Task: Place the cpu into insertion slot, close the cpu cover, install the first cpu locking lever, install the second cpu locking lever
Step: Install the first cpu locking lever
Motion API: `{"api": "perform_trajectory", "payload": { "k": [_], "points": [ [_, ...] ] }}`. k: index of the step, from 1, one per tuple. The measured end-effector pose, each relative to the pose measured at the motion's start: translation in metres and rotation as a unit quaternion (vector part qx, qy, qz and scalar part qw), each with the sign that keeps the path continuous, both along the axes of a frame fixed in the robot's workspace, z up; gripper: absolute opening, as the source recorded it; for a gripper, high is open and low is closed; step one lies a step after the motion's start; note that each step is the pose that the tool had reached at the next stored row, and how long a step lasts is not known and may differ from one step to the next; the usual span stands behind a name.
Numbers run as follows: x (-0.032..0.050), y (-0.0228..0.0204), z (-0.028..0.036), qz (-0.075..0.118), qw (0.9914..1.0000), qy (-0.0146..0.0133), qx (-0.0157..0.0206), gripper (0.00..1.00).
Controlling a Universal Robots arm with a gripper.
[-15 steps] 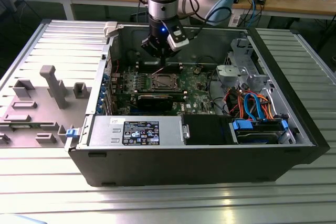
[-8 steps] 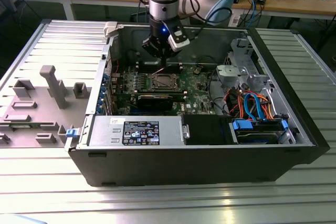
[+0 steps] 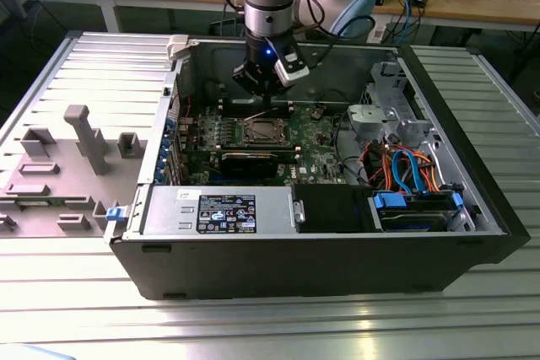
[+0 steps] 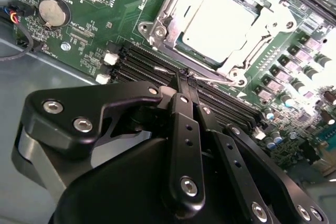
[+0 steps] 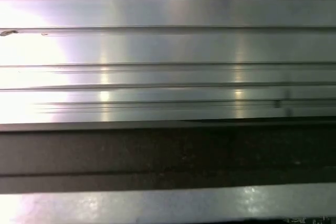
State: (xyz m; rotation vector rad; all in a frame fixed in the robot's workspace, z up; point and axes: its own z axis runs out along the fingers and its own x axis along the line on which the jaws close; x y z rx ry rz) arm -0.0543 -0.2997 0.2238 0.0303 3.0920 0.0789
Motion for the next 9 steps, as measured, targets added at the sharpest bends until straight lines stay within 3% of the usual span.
{"api": "perform_trajectory", "payload": {
  "k": [9],
  "points": [
    [0.0092, 0.0001, -0.0076, 0.000, 1.00000, 0.0008, 0.0000, 0.11]
  ]
}}
